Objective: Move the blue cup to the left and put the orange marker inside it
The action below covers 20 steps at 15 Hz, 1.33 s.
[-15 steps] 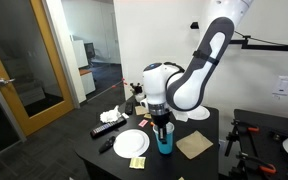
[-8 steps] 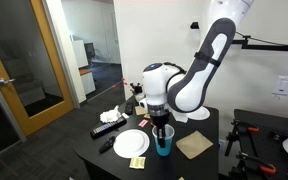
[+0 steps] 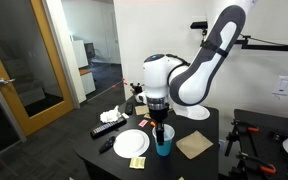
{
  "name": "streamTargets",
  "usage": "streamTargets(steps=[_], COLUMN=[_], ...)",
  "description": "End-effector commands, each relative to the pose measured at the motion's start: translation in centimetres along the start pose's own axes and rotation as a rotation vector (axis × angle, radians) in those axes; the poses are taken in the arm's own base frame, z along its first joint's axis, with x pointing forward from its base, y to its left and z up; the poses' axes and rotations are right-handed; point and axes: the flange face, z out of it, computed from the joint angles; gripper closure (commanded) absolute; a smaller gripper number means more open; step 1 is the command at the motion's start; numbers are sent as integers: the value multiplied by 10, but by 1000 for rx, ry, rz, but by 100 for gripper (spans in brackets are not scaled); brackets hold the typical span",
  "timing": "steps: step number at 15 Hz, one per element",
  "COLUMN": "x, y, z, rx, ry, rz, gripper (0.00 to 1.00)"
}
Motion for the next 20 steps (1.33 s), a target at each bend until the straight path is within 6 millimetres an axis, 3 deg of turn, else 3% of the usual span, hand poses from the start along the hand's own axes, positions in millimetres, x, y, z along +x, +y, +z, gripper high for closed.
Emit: streamTargets(steps=[1,5,9,16,20], x=[-18,-23,-17,-9,-11], y=[-1,7,35,124,164], z=[-35,-63,-91,-120,-122], rx=[2,5,21,33,15], ry=[-11,11,86,160,175], rz=[-29,-10,87,350,458], gripper=[0,0,0,0,0])
